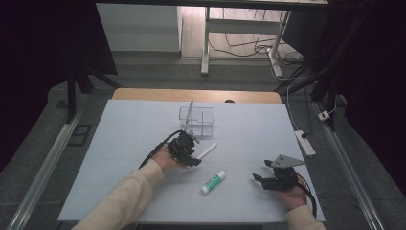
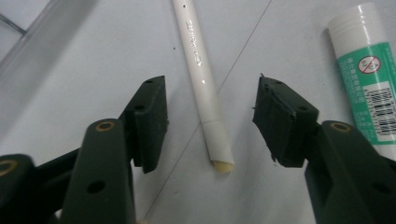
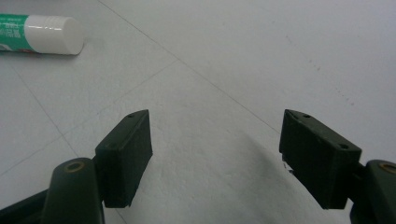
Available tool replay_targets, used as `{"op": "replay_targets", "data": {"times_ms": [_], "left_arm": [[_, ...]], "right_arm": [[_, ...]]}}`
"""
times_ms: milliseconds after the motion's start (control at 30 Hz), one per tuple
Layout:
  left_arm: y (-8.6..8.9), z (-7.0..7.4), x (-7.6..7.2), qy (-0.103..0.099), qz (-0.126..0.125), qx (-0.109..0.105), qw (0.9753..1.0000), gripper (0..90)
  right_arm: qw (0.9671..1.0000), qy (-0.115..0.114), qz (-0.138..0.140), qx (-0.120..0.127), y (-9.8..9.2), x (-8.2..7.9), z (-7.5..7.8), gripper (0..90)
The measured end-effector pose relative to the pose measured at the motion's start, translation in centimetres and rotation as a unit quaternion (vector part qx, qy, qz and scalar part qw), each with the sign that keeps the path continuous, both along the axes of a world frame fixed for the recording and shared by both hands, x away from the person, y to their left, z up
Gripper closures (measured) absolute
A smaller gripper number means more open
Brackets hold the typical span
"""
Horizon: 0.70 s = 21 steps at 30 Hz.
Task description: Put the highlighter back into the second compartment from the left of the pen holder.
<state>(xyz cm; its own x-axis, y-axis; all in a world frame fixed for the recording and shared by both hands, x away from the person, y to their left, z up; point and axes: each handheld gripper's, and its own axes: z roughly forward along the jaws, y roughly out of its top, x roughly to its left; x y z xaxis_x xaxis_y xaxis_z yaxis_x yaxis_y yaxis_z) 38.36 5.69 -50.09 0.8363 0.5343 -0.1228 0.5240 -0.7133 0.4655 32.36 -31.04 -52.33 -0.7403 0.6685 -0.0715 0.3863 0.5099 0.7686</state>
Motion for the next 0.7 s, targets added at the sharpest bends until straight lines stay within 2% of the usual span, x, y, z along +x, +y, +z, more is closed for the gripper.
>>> {"op": "replay_targets", "data": {"times_ms": [267, 433, 700], "left_arm": [[-0.4, -0.9, 0.0, 0.007, 0.001, 0.023, 0.9997, 56.9], [-0.7, -0.8, -0.3, -0.014, 0.002, 0.047, 0.9988, 67.7], [-1.1, -0.7, -0.5, -0.021, 0.008, 0.061, 0.9979, 77.7]], "right_arm": [[1.0, 0.0, -0.002, -0.007, 0.0, 0.0, 0.0, 24.8], [1.0, -0.001, -0.003, -0.007, 0.0, 0.0, -0.1, 24.8], [0.9999, -0.002, -0.005, -0.009, 0.0, 0.0, -0.1, 24.8]]}}
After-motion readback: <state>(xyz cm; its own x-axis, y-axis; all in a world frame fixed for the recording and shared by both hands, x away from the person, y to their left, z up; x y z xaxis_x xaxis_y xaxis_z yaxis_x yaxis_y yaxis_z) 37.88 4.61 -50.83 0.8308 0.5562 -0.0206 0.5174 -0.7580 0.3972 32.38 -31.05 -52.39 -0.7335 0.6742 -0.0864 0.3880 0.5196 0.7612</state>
